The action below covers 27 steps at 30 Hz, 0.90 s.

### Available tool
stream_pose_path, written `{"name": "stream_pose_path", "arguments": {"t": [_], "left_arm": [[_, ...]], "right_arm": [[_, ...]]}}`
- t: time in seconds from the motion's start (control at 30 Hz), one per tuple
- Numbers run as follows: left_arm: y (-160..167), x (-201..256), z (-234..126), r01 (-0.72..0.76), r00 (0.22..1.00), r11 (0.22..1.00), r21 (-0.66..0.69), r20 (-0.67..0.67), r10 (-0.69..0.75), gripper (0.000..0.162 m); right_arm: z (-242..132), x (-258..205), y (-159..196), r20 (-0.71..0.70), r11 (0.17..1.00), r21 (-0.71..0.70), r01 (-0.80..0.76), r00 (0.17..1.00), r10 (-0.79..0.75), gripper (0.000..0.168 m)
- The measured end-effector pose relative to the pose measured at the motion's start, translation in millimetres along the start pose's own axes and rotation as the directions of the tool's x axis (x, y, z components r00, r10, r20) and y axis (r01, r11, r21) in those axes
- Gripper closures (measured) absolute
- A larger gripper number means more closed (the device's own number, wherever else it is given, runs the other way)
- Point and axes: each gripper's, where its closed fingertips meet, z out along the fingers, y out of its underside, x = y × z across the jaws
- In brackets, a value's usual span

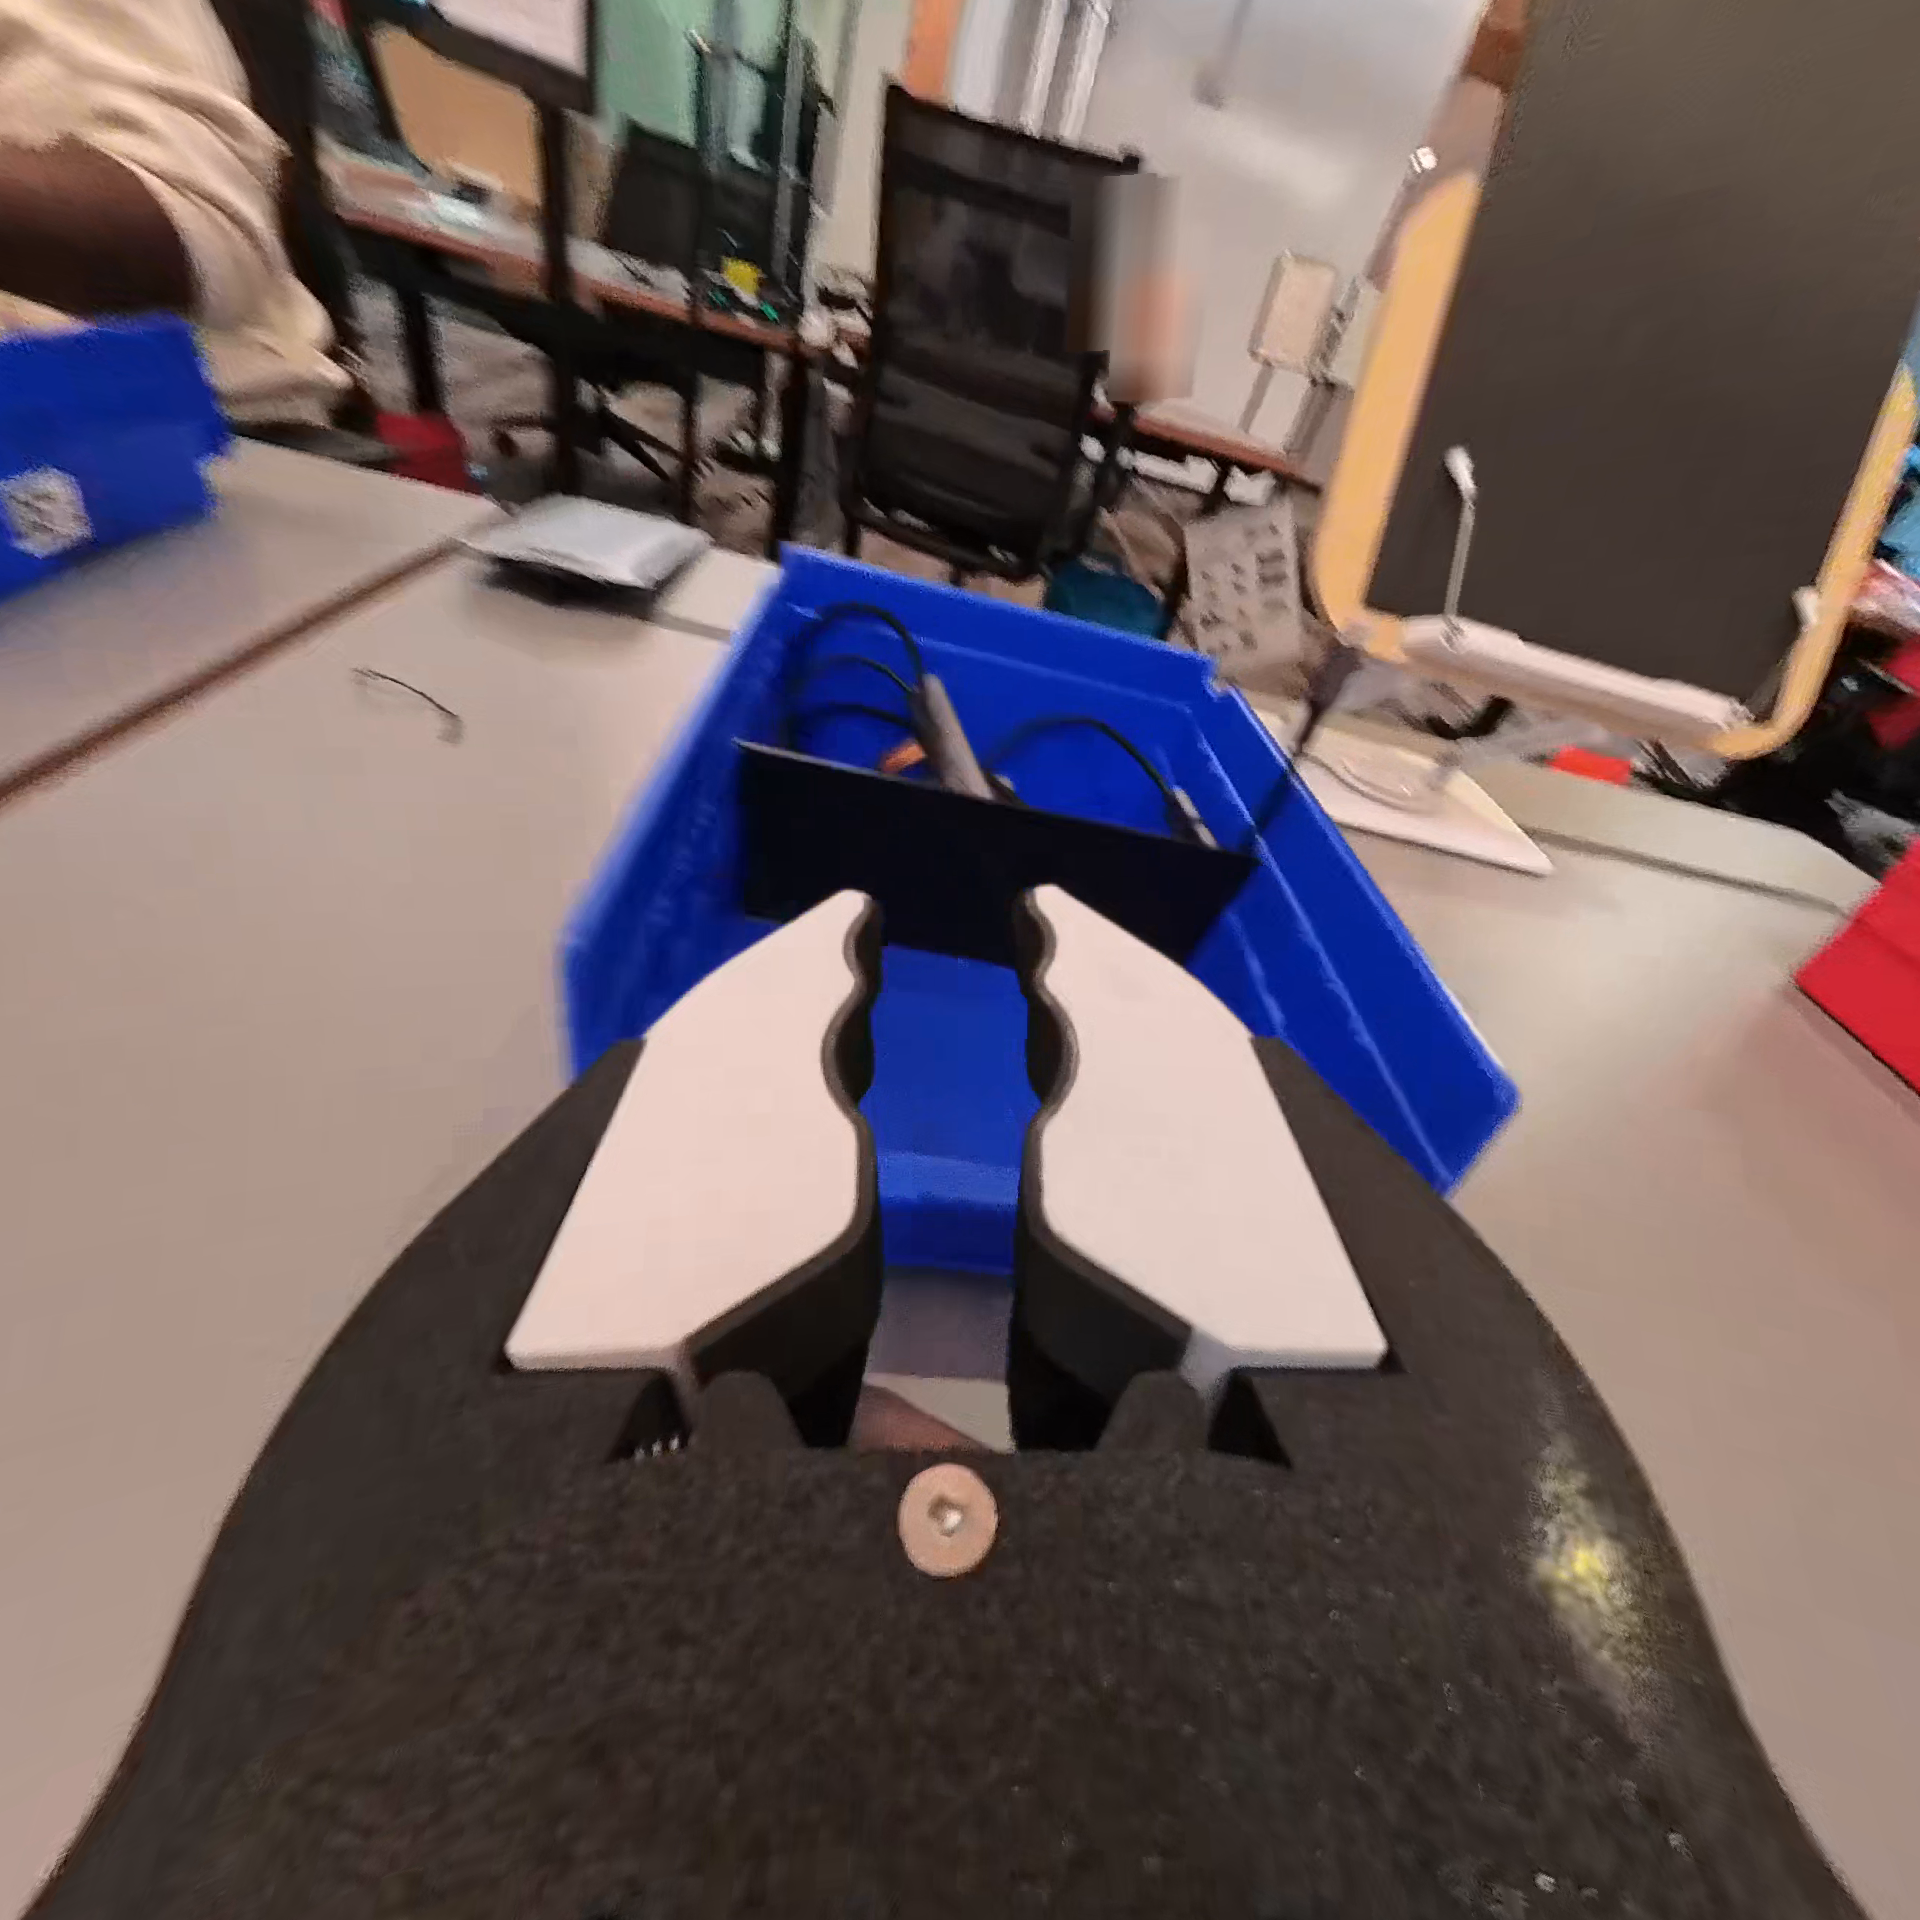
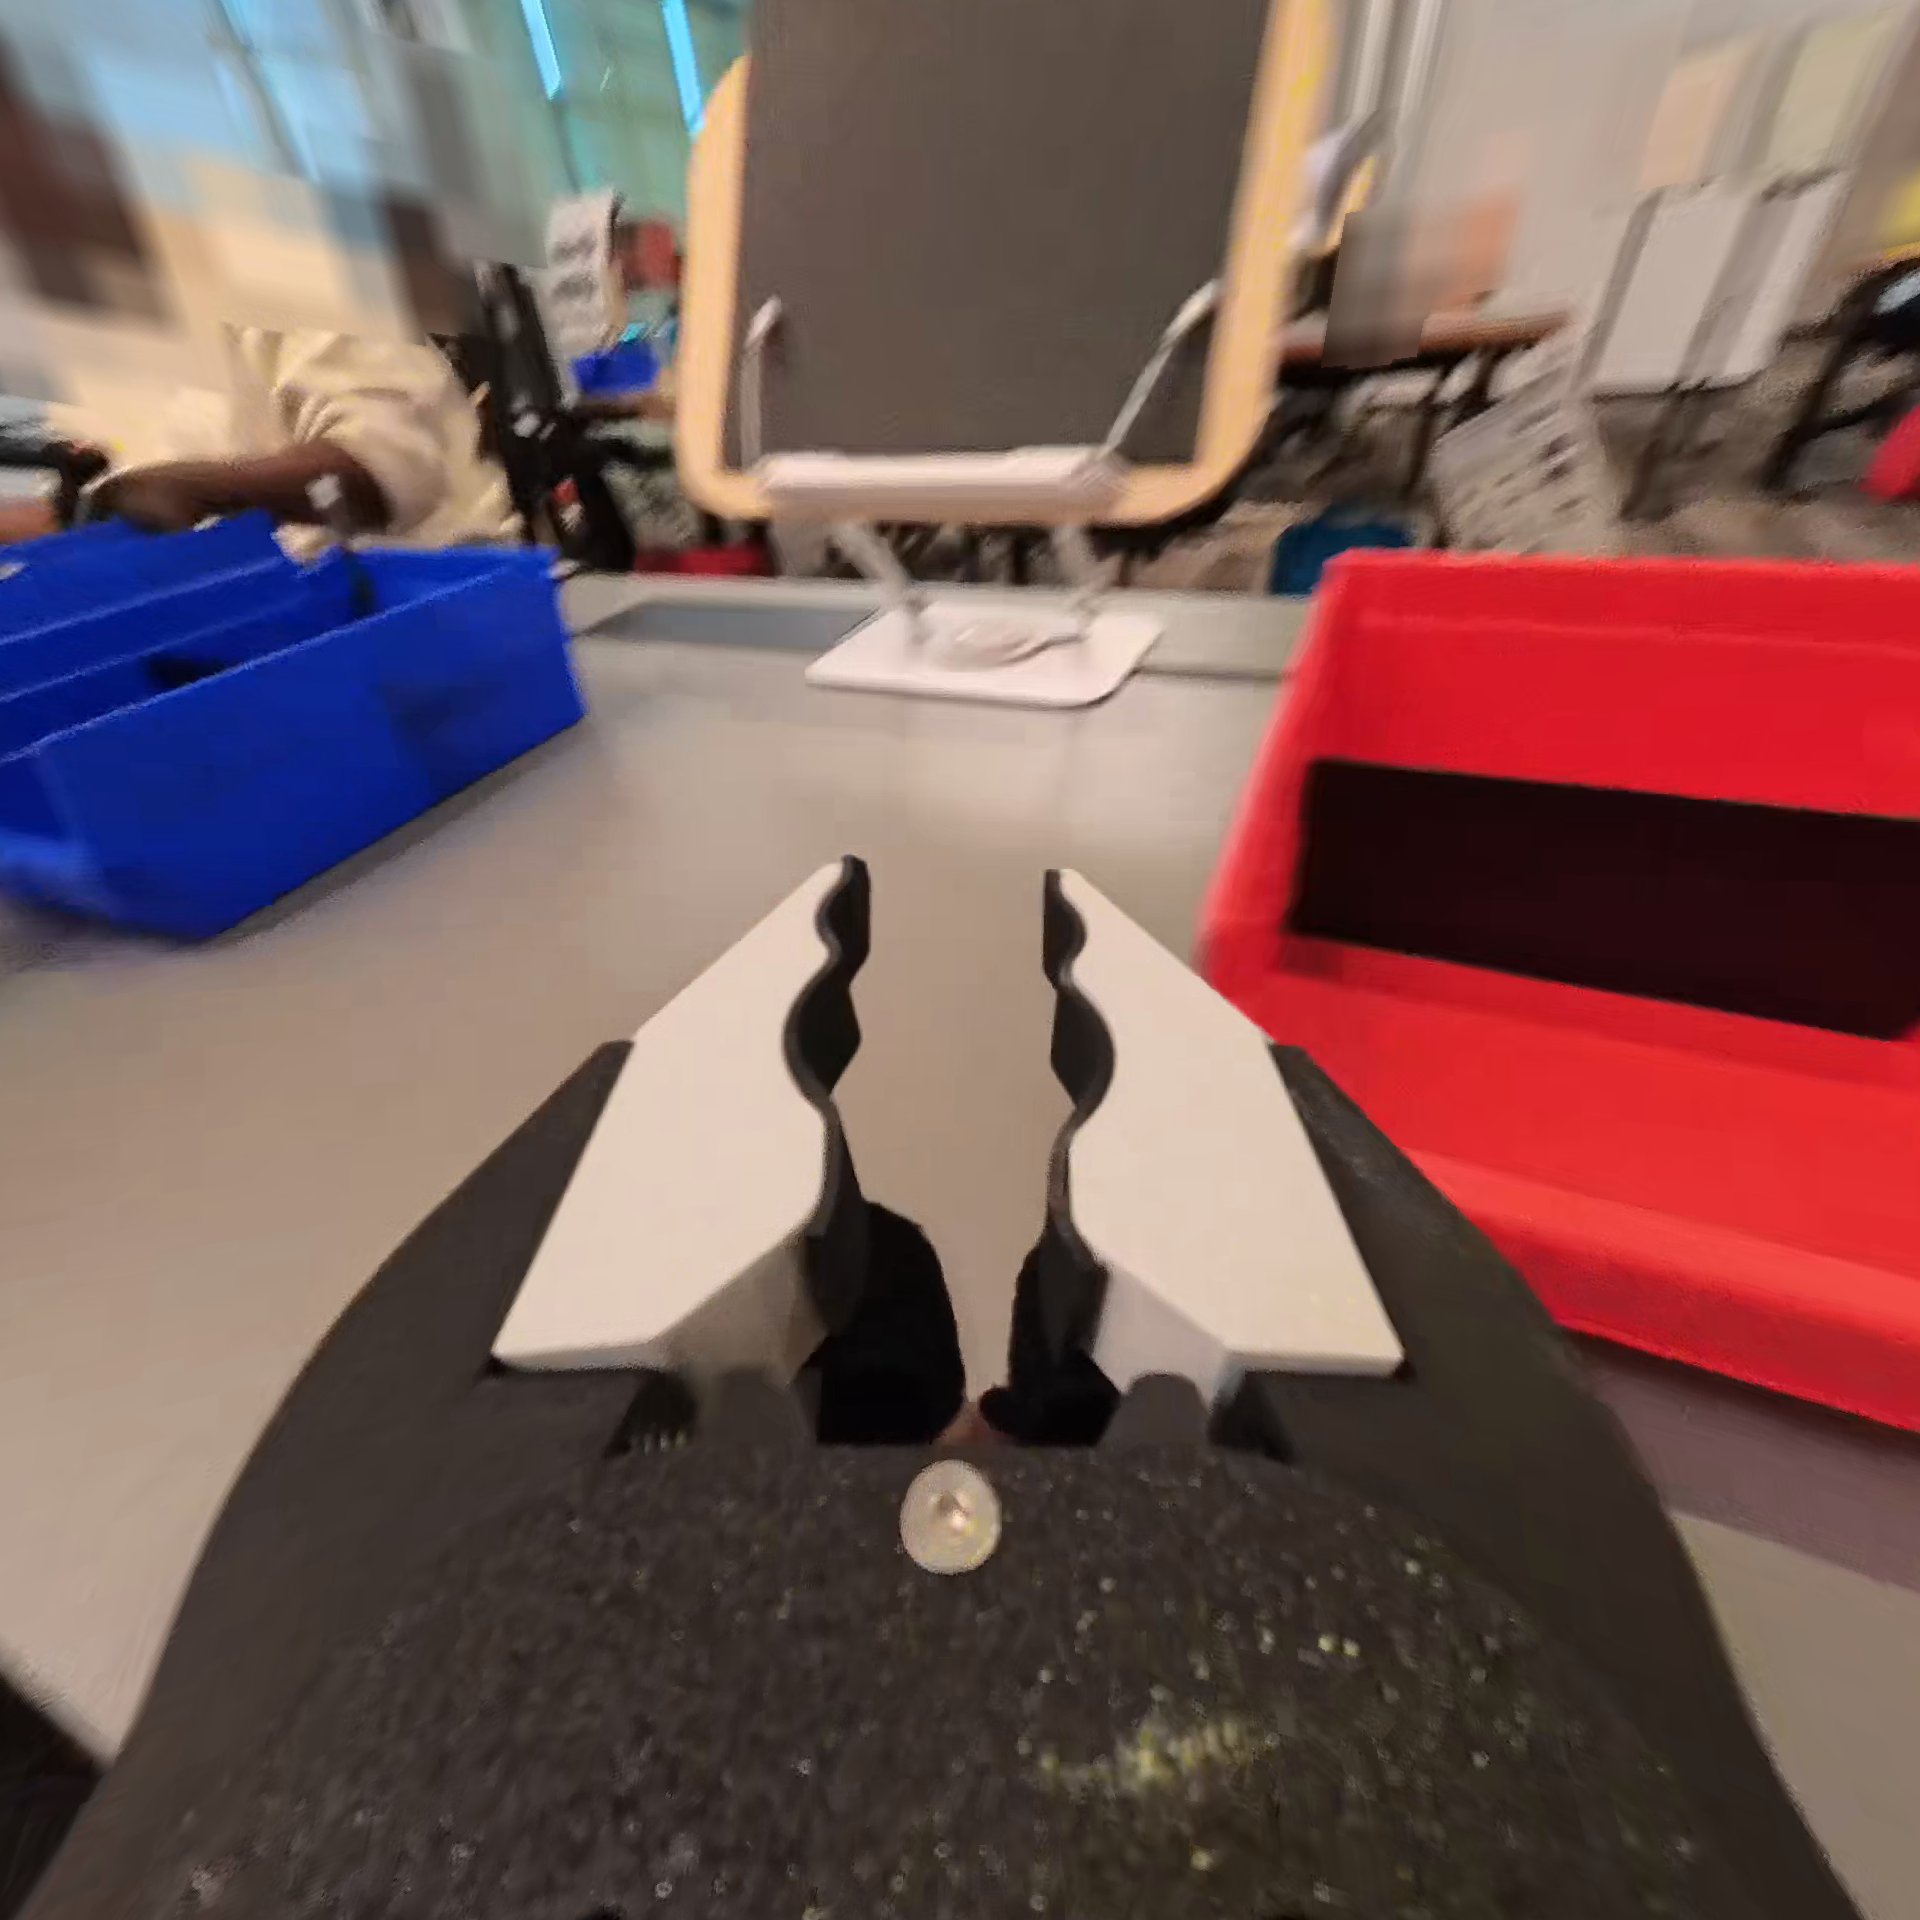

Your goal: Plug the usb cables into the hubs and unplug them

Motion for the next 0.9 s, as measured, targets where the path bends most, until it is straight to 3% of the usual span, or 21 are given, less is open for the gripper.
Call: {"name": "stream_pose_path", "arguments": {"t": [0.1,0.17,0.3,0.5,0.9], "left_arm": [[23.0,30.4,10.5,-0.063,0.995,0.993,-0.095,-0.084,0.055,0.138],[38.1,42.6,13.5,-0.152,0.985,0.976,-0.159,-0.111,0.135,0.138],[57.0,49.8,17.2,-0.242,0.969,0.941,-0.235,-0.113,0.221,0.139],[60.9,46.8,19.4,-0.285,0.958,0.926,-0.247,-0.099,0.269,0.139],[69.3,42.7,21.1,-0.335,0.942,0.897,-0.289,-0.082,0.325,0.14]], "right_arm": [[-17.4,78.0,-10.2,-0.197,0.999,0.04,0.026,0.98,-0.018,0.138],[-26.7,120.0,-5.7,-0.276,0.998,0.052,-0.041,0.96,0.053,0.138],[-37.7,161.8,-1.2,-0.346,0.985,0.069,-0.159,0.922,0.173,0.137],[-30.3,156.9,5.7,-0.297,0.965,0.073,-0.251,0.919,0.261,0.137],[-25.0,145.3,12.5,-0.313,0.983,0.017,-0.184,0.933,0.18,0.141]]}}
